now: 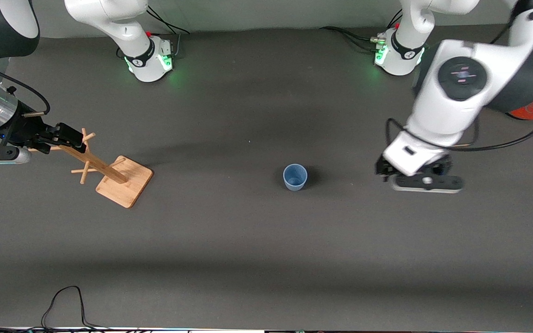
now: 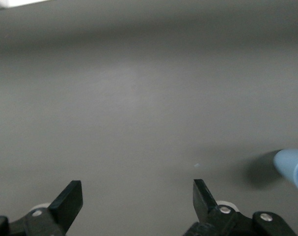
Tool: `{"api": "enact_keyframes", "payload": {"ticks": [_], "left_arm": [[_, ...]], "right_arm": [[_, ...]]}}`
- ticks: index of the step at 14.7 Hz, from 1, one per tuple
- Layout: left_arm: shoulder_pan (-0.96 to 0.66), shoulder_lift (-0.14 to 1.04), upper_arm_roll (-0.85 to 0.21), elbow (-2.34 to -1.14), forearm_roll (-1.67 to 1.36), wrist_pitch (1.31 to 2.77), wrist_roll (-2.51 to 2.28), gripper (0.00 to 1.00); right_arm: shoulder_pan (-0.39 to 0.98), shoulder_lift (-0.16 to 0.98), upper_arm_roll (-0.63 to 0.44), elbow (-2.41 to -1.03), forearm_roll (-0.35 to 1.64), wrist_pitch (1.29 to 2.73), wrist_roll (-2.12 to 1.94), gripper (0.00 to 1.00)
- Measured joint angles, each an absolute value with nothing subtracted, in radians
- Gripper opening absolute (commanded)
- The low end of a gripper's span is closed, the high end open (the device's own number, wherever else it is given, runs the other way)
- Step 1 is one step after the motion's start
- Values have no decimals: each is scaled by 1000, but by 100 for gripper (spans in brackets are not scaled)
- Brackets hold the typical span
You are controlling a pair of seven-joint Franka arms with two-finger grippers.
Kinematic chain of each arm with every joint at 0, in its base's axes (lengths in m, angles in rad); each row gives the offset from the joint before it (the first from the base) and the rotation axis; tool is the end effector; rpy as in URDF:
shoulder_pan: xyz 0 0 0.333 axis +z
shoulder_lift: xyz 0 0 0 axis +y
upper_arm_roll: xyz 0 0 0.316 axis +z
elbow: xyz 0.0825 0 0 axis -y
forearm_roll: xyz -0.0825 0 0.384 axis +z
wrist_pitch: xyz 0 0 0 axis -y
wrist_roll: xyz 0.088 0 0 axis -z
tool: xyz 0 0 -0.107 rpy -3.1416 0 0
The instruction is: Rotate and upright cup with both arms
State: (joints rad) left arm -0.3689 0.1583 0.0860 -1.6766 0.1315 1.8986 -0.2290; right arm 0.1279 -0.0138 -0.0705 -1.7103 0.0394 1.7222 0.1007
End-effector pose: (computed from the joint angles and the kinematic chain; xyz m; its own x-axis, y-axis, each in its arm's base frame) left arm 0.5954 -0.1663 0.5113 0.9909 -0.0989 0.0912 -0.0874 -0.9886 -0.1225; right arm 0.5591 0.0355 0.5792 0.9986 -0.0492 0.0214 -0.0482 -0.9979 -0.0424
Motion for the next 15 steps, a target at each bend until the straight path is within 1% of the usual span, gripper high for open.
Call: {"api": "enact_keyframes", "payload": {"ticks": [3,5,7,11,13,15], "left_arm": [[-220,120,93,-1676,78,1837,-65,100],[-168,106,125,-1659,72,1795,19,100],[-167,103,184,-1622,69,1747,83,100],[-195,103,256,-1584,68,1669,160,100],[-203,103,266,-1552,67,1610,160,100],[-175,103,237,-1528,67,1577,160,100]], "right_arm": [[128,-14,-71,-1704,39,1722,111,100],[128,-14,-71,-1699,39,1722,113,100],[128,-14,-71,-1699,39,1722,114,100],[128,-14,-71,-1698,39,1722,114,100],[128,-14,-71,-1698,39,1722,114,100],[128,-14,-71,-1698,39,1722,114,100]]}}
